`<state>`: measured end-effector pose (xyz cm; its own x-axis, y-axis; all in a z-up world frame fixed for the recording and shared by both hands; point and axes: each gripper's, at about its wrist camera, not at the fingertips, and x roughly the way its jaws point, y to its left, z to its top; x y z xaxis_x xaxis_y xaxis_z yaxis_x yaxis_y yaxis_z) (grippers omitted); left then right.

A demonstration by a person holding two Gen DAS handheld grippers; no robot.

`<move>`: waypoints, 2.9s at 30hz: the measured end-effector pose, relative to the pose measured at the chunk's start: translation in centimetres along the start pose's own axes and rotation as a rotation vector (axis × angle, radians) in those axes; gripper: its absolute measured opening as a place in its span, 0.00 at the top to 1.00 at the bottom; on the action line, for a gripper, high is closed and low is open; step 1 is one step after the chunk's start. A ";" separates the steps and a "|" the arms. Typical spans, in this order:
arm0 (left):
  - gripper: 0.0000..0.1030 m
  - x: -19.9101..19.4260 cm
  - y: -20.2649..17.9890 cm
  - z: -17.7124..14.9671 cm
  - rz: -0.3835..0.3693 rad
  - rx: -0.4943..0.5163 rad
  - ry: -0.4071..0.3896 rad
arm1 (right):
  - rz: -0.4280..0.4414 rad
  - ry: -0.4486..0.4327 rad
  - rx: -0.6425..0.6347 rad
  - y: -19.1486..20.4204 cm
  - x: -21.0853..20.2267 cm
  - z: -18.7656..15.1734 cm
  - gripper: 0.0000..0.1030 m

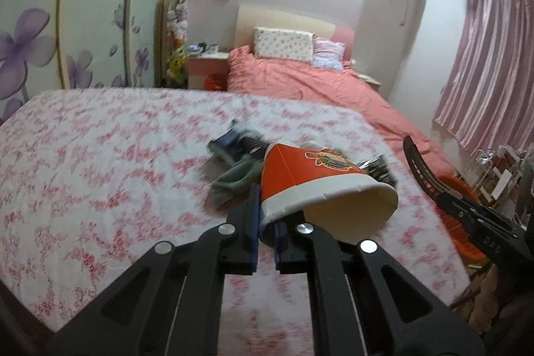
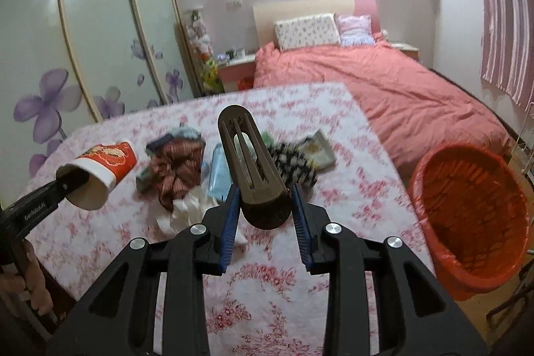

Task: Collect trash
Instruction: 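Carry the cup and brown item to the orange basket while both tools open to drop them, then grasp the black daisy-print cloth with the right tool while the left tool grasps the brown plaid scrunchie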

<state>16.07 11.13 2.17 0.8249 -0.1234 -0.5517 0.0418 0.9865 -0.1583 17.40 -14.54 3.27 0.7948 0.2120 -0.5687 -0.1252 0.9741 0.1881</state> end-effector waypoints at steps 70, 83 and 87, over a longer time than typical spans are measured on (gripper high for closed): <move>0.30 8.5 -7.7 -1.0 -0.009 0.155 0.102 | -0.295 0.016 0.249 -9.9 1.6 -0.5 0.43; 0.26 8.9 1.4 -0.4 0.087 0.002 0.097 | -0.155 0.064 0.139 -2.0 6.1 0.7 0.32; 0.26 9.7 1.7 -0.4 0.068 -0.022 0.112 | -0.157 0.071 0.090 -0.1 7.8 1.4 0.30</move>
<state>23.91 11.57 -3.72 0.7573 -0.0688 -0.6494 -0.0256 0.9906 -0.1347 24.45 -13.07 -0.07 0.7561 0.0663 -0.6511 0.0528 0.9854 0.1616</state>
